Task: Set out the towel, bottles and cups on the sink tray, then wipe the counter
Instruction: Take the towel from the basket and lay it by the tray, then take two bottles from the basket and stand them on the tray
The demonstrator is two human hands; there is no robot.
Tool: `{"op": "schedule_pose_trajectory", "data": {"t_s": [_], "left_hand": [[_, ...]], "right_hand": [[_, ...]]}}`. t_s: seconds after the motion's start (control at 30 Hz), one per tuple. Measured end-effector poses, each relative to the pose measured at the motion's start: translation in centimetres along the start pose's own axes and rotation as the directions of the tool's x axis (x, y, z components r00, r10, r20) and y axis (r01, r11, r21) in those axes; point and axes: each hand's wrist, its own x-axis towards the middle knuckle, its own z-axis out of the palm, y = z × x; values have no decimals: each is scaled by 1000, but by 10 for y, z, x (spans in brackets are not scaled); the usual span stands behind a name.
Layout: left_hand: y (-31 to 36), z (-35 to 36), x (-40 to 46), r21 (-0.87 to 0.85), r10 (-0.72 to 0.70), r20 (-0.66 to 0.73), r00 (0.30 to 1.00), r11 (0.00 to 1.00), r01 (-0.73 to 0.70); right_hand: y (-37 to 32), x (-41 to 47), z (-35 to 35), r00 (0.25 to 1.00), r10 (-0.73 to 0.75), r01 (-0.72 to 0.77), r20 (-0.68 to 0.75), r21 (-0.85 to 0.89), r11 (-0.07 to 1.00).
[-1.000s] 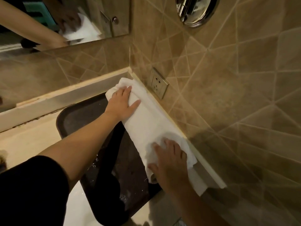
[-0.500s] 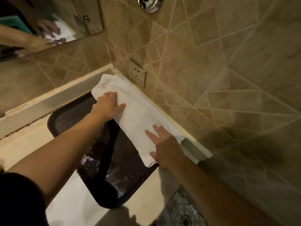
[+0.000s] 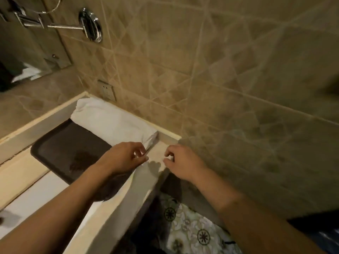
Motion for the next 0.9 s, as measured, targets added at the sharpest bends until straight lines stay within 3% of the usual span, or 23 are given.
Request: {"op": "schedule_pose_trajectory", "data": {"t_s": [0.27,0.37,0.43,0.53,0.6,0.7,0.8,0.9], "left_hand": [[204,61,-62,39,333,32,942,942,-334],[294,99,-78,4,494,94,864,868,-497],[328,117,-83,-45,529,124,840,848,-527],[418,158,-98,-67,648,211,732,757,-650],[499,198,-119,-85,745,316,587,638,-765],[542,217,-137,-99,756,381,532,605,-790],[615,259,-158,-128,760,524,384,516,-847],[686,300,-176,-176,783,574,237,401,-899]], "right_hand": [[86,-232,-61,960,177,-177,-217,17,984],[129,-334,-79,888,320,-326,-331,38,944],[143,-377,-83,851,375,-377,-366,70,924],[180,-477,-91,725,546,-527,-419,174,832],[212,-562,-89,558,671,-648,-488,249,720],[227,-610,-87,491,740,-692,-459,312,652],[244,-681,-86,324,820,-743,-472,409,530],[264,-744,-84,178,864,-795,-471,448,409]]}}
